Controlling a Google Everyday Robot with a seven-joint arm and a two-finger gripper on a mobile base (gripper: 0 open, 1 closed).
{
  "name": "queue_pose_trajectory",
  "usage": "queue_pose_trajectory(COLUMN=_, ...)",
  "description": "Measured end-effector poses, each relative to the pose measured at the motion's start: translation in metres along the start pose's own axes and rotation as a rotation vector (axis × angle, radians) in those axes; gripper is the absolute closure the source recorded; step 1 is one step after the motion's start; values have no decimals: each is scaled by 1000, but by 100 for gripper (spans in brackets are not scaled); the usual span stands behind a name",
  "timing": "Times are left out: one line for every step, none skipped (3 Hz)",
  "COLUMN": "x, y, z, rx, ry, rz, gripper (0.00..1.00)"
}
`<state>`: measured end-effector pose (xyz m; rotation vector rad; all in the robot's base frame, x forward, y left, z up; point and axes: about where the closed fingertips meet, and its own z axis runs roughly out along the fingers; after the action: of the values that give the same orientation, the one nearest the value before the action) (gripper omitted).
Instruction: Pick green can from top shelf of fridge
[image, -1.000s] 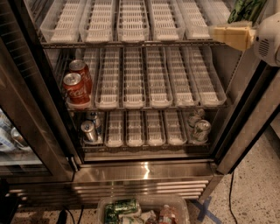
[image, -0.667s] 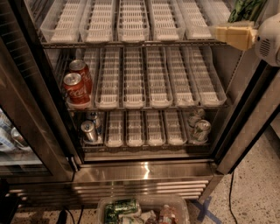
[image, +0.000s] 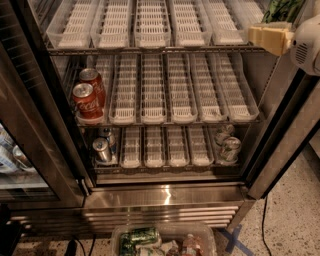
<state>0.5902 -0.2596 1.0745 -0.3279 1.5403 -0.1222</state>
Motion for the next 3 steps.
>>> queue_pose_trajectory(x=4, y=-3, z=1, rx=13, ry=7, rz=8, gripper=17)
queue_pose_trajectory(x=7, y=-5, z=2, rx=23, ry=12, rz=13, gripper=21)
queue_pose_trajectory(x=8, y=-7, z=3, rx=35, ry=14, rz=20, gripper=22)
